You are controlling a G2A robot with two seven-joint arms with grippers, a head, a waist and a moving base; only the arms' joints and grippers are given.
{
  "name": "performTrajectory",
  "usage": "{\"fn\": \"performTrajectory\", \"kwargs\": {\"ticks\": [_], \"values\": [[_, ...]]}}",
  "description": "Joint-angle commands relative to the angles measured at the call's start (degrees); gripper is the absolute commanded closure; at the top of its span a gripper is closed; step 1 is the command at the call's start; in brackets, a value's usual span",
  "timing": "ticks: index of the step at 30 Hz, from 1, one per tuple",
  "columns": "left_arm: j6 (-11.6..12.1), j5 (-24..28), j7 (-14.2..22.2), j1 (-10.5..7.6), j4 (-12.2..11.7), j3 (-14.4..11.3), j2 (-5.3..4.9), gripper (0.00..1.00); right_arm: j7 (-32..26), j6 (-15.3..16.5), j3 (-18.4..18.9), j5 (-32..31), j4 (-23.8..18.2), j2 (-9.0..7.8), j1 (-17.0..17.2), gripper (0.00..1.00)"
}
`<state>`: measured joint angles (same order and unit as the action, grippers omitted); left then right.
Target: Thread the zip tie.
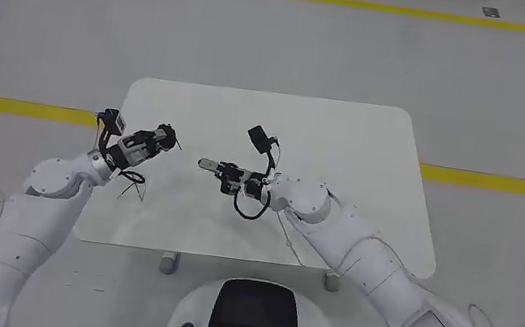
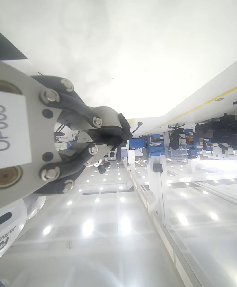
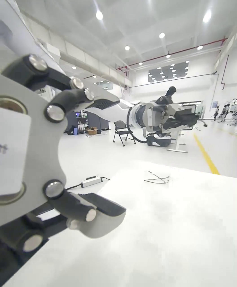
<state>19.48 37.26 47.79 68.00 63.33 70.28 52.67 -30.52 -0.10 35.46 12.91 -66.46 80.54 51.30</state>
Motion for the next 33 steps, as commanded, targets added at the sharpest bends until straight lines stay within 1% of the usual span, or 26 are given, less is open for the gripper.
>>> {"fn": "performTrajectory", "kwargs": {"ticks": [1, 6, 7, 8, 9, 11, 13, 15, 18, 19, 22, 28, 30, 31, 33], "values": [[0.0, 0.0, -0.01, 0.0, 0.0, 0.0, 0.0, 1.0, -0.18, -0.18, 0.04, 0.0, -0.1, -0.04, 0.04, 0.0], [0.0, 0.0, -0.01, 0.0, 0.0, 0.0, 0.0, 1.0, -0.18, -0.18, 0.04, 0.0, -0.1, -0.04, 0.04, 0.0], [-0.61, 0.49, -0.44, 0.47, 0.21, -0.42, 0.14, 1.0, 0.1, -0.04, 0.14, 0.14, -0.17, -0.04, 0.22, 0.0], [-0.47, 1.53, -0.52, 1.03, 0.5, -0.88, 0.36, 1.0, 2.11, 1.31, 0.96, 1.59, -0.65, 0.03, 1.21, 0.0], [0.0, 3.01, -0.97, 1.78, 0.36, -1.32, 0.66, 1.0, 3.93, 3.39, 1.83, 3.32, -0.87, 0.13, 2.4, 0.0], [0.0, 4.13, -1.97, 2.53, 0.49, -1.59, 1.14, 1.0, 5.72, 5.47, 2.46, 4.21, -0.56, 0.41, 3.13, 0.0], [0.0, 4.83, -2.59, 3.44, 0.95, -1.72, 1.65, 1.0, 6.12, 7.19, 2.52, 5.12, -0.13, 0.83, 3.24, 0.0], [0.0, 5.26, -2.95, 4.39, 1.43, -1.28, 2.23, 1.0, 6.05, 8.41, 2.3, 6.34, 1.01, 1.49, 2.78, 0.0], [0.0, 5.22, -3.3, 5.58, 2.11, -0.53, 3.07, 1.0, 5.11, 8.65, 1.25, 8.26, 3.43, 2.69, 1.74, 0.0], [0.0, 5.04, -3.4, 6.04, 2.52, -0.25, 3.47, 1.0, 4.96, 8.54, 0.55, 8.74, 4.92, 3.35, 1.01, 0.0], [0.0, 4.61, -3.57, 6.62, 3.32, 0.61, 4.24, 1.0, 5.3, 8.92, -0.39, 9.74, 7.43, 4.62, -0.3, 0.0], [0.0, 4.61, -3.57, 6.62, 3.32, 0.61, 4.24, 1.0, 5.3, 8.92, -0.39, 9.74, 7.43, 4.62, -0.3, 0.0], [0.0, 4.61, -3.57, 6.62, 3.32, 0.61, 4.24, 1.0, 6.14, 8.84, -0.16, 9.4, 7.0, 4.61, 0.24, 0.0], [-0.22, 4.48, -4.1, 6.67, 3.48, 0.53, 4.27, 1.0, 7.03, 8.76, 0.17, 9.34, 6.69, 4.62, 0.65, 0.0], [-0.33, 4.46, -6.26, 7.0, 4.11, 0.45, 4.44, 1.0, 8.1, 9.0, 0.62, 9.07, 6.12, 4.72, 1.38, 0.0]]}}
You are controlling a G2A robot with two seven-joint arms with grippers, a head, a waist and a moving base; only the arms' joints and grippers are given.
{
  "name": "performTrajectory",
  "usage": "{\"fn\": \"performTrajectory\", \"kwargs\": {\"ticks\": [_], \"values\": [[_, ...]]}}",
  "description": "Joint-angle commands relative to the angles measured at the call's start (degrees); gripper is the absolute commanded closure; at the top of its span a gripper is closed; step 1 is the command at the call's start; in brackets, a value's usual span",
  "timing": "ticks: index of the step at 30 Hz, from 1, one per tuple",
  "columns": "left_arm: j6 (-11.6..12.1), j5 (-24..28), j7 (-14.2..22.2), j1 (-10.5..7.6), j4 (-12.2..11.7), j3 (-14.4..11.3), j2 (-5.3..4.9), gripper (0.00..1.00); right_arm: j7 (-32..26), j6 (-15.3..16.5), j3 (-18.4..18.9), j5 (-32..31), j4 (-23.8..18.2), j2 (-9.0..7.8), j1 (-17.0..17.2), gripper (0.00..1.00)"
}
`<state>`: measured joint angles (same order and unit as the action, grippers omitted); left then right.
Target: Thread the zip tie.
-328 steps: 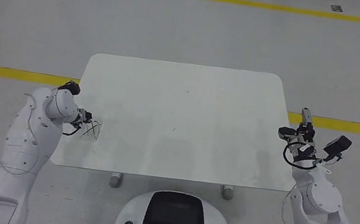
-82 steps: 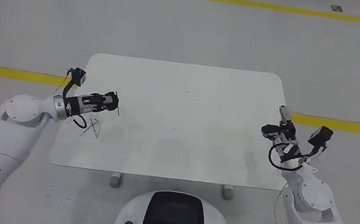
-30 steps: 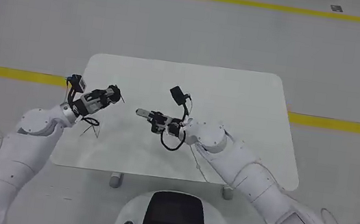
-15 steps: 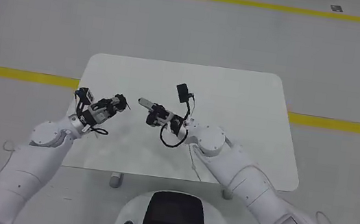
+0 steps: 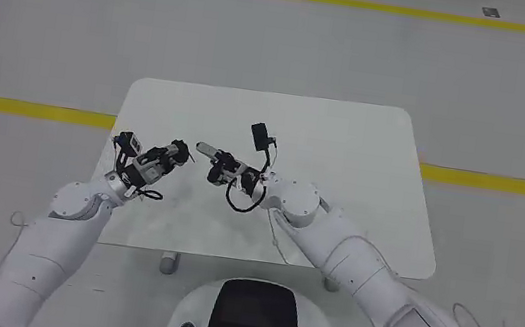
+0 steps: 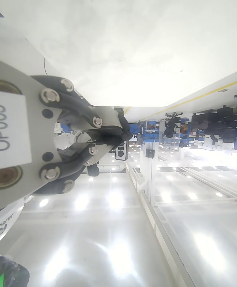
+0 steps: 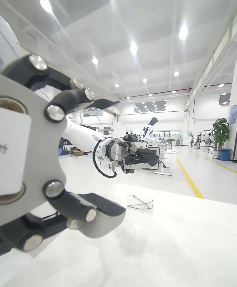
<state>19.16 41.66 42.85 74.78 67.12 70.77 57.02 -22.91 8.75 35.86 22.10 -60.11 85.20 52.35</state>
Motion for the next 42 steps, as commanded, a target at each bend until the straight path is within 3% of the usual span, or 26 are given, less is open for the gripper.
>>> {"fn": "performTrajectory", "kwargs": {"ticks": [1, 7, 8, 9, 10, 12, 20, 33, 42], "values": [[-0.05, -0.09, -1.72, 0.35, 0.51, -0.08, 0.13, 1.0, 0.75, 0.19, 0.32, -0.35, -0.29, 0.12, 0.5, 0.0], [0.32, -2.15, -4.9, 1.1, 1.17, -0.21, 0.42, 1.0, 1.7, -0.4, 0.19, -2.07, 0.23, 0.97, 0.49, 0.0], [0.32, -2.33, -5.11, 1.16, 1.27, -0.22, 0.47, 1.0, 1.58, -0.3, 0.22, -2.02, 0.4, 1.11, 0.47, 0.11], [0.32, -2.49, -5.28, 1.22, 1.33, -0.21, 0.51, 1.0, 1.43, -0.24, 0.23, -2.06, 0.64, 1.25, 0.42, 0.4], [0.32, -2.71, -5.43, 1.27, 1.39, -0.17, 0.56, 1.0, 1.41, -0.2, 0.2, -2.42, 1.04, 1.42, 0.28, 0.51], [0.32, -3.04, -5.66, 1.34, 1.48, -0.05, 0.62, 1.0, 1.55, -0.02, 0.24, -2.64, 1.51, 1.69, 0.24, 0.57], [0.32, -4.42, -6.07, 1.98, 2.19, 0.13, 0.94, 1.0, 1.57, 1.16, 0.78, -3.13, 3.73, 2.77, 0.09, 0.55], [0.32, -5.31, -6.0, 2.87, 2.96, 0.78, 1.35, 1.0, 0.94, 1.54, 0.99, -3.76, 6.33, 4.62, -0.45, 0.7], [0.32, -6.02, -6.49, 3.15, 3.24, 0.77, 1.68, 1.0, 0.52, 1.49, 1.58, -4.14, 7.79, 5.6, -0.42, 0.74]]}}
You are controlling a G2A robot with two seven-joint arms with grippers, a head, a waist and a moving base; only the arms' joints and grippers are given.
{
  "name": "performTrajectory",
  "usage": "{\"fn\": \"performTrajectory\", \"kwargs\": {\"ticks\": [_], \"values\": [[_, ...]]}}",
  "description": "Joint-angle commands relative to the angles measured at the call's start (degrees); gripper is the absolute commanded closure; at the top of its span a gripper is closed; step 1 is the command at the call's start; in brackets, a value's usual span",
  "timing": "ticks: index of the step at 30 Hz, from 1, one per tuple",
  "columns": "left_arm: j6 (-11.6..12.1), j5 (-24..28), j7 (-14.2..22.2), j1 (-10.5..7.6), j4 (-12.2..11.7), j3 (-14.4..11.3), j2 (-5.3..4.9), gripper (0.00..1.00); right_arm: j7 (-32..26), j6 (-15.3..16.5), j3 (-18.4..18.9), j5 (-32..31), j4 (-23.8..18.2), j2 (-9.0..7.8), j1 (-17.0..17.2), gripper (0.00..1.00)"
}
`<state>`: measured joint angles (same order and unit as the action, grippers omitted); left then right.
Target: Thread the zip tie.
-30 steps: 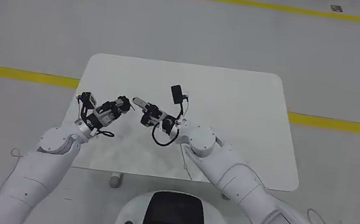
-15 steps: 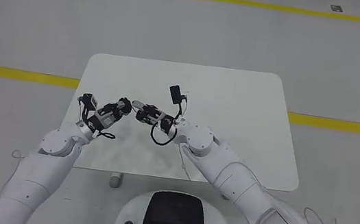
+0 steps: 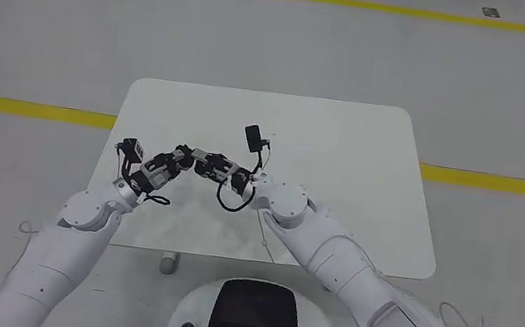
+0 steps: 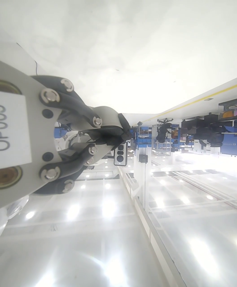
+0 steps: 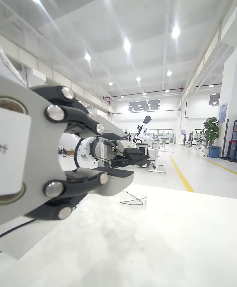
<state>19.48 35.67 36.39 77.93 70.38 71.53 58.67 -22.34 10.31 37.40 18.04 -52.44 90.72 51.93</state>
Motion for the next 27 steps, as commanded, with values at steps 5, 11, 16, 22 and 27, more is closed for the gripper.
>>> {"fn": "performTrajectory", "kwargs": {"ticks": [5, 11, 16, 22, 27], "values": [[0.0, -0.34, -0.26, -0.01, 0.01, 0.16, 0.19, 1.0, -0.43, -0.47, 0.34, -0.56, 0.58, 0.52, 0.11, 0.79], [0.0, -0.73, -0.55, 0.07, 0.1, 0.37, 0.35, 1.0, -0.45, -0.87, 0.96, -1.27, 0.67, 0.82, 0.46, 0.85], [0.0, -1.0, -0.65, 0.15, 0.15, 0.54, 0.49, 1.0, -0.45, -1.19, 1.73, -2.26, 0.28, 0.85, 0.96, 0.88], [0.0, -1.19, -0.57, 0.27, 0.25, 0.82, 0.63, 1.0, -0.36, -1.87, 2.84, -2.82, -0.23, 0.84, 1.7, 0.87], [0.0, -1.49, -0.44, 0.37, 0.32, 1.01, 0.7, 1.0, -0.51, -2.02, 3.54, -3.29, -0.56, 0.89, 2.16, 0.89]]}}
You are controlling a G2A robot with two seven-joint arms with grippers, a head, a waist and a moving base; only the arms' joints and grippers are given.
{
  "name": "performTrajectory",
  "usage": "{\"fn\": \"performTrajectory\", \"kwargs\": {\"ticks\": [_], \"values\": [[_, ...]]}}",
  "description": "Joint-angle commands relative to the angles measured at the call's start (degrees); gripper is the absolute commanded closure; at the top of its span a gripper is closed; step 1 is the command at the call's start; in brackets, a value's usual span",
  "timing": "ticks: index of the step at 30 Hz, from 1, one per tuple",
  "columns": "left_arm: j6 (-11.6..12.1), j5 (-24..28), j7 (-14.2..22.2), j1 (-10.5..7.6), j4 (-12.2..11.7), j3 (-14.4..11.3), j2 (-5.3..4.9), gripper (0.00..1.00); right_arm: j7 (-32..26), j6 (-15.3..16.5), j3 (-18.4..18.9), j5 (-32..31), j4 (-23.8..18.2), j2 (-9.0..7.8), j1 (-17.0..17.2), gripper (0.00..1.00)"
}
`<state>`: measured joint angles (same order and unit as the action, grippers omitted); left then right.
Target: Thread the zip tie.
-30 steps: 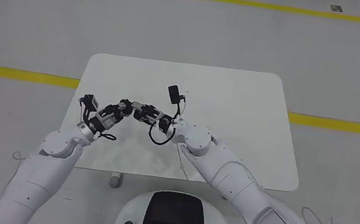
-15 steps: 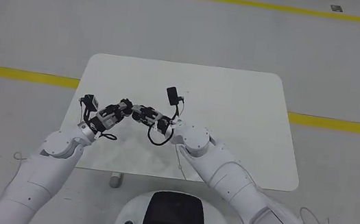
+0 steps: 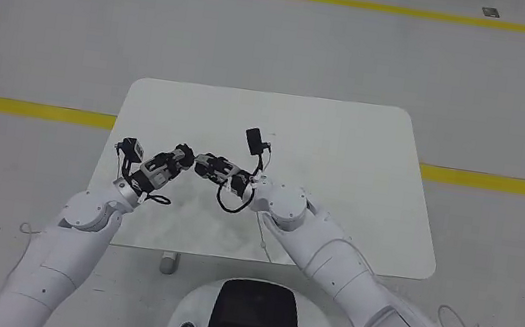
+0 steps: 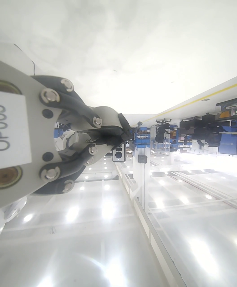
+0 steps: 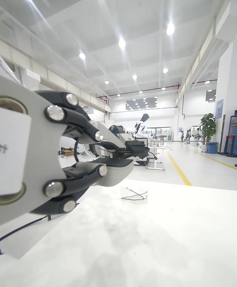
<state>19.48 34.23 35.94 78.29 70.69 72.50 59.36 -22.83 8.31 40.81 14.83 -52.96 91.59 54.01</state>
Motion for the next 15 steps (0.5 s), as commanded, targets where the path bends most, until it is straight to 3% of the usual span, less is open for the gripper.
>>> {"fn": "performTrajectory", "kwargs": {"ticks": [1, 13, 15], "values": [[0.0, -0.09, 0.0, 0.04, 0.02, 0.06, 0.03, 1.0, -0.03, -0.02, 0.27, -0.09, -0.09, 0.03, 0.17, 0.89], [0.0, -0.46, -0.16, 0.13, -0.09, 0.23, 0.26, 1.0, -1.03, 0.06, 1.69, -0.9, -0.42, 0.21, 0.97, 0.94], [0.0, -0.49, -0.18, 0.15, -0.13, 0.28, 0.29, 1.0, -1.07, 0.07, 1.88, -1.09, -0.41, 0.26, 1.09, 1.0]]}}
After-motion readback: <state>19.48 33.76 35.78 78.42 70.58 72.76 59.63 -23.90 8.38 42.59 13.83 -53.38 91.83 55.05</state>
